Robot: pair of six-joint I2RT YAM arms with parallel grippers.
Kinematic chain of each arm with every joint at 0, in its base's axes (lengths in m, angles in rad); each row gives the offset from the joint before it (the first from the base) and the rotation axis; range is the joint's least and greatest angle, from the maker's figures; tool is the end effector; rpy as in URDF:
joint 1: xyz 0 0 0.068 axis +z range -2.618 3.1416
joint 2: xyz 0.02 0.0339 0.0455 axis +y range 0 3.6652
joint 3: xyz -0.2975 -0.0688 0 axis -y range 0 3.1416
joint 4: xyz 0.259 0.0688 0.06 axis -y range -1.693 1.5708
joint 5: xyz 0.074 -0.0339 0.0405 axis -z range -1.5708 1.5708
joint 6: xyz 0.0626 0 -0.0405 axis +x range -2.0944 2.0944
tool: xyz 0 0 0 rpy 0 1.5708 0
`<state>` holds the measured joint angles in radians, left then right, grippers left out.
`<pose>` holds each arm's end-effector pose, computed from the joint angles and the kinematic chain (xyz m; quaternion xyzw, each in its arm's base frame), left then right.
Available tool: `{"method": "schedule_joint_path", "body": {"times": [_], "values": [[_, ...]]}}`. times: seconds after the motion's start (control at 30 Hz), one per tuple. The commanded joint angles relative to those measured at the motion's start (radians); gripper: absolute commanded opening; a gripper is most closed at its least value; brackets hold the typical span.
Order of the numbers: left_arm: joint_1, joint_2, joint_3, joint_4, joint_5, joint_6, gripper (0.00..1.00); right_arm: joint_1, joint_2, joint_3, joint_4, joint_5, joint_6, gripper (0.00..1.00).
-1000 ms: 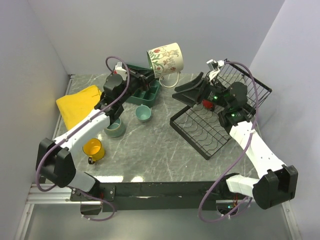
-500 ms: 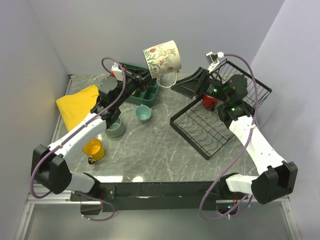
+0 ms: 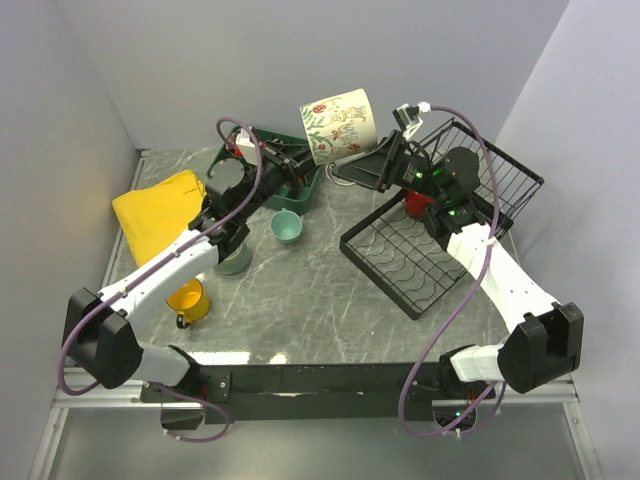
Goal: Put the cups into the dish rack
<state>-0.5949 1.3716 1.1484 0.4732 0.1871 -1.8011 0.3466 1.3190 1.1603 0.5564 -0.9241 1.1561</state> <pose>0.2902 -0.2104 0.4398 -0.2857 0.5448 -0.7532 0.2330 0.2785 0.1537 0.4632 -0.1462 0.6016 0.6892 0.3764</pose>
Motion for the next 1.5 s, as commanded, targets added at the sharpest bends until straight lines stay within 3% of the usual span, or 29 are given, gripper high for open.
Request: {"method": "schedule_joint_path", "body": {"times": [0.0,0.43,0.63,0.67,0.77,0.8,0.9,0.93,1.03,1.27,1.47], "values": [[-0.014,-0.035,0.036,0.226,-0.018,-0.052,0.01,0.011,-0.004,0.036,0.112,-0.004,0.065,0.77],[-0.046,0.0,0.042,0.239,-0.04,-0.055,0.01,0.012,0.002,0.03,0.168,-0.004,0.108,0.45],[-0.052,0.012,0.045,0.24,-0.04,-0.052,0.01,0.012,0.0,0.036,0.158,-0.012,0.088,0.17],[-0.052,0.014,0.045,0.24,-0.04,-0.05,0.01,0.012,-0.001,0.035,0.157,-0.015,0.082,0.09],[-0.052,0.015,0.045,0.243,-0.034,-0.046,0.01,0.012,-0.013,0.033,0.146,-0.019,0.053,0.0],[-0.052,0.014,0.043,0.242,-0.032,-0.04,0.04,0.011,-0.018,0.03,0.146,-0.021,0.047,0.0],[-0.052,0.004,0.036,0.235,-0.026,-0.029,0.33,-0.003,-0.038,0.018,0.157,-0.028,0.034,0.0],[-0.052,-0.002,0.028,0.231,-0.025,-0.026,0.48,-0.008,-0.049,0.012,0.168,-0.033,0.036,0.0],[-0.052,-0.019,0.007,0.214,-0.02,-0.018,0.66,-0.029,-0.076,-0.007,0.177,-0.036,0.025,0.0],[-0.04,-0.11,-0.093,0.17,-0.015,0.029,0.85,-0.08,-0.142,-0.027,0.125,-0.056,-0.058,0.0],[0.004,-0.284,-0.245,-0.001,-0.029,0.137,0.97,-0.147,-0.222,-0.017,-0.035,-0.087,-0.219,0.0]]}}
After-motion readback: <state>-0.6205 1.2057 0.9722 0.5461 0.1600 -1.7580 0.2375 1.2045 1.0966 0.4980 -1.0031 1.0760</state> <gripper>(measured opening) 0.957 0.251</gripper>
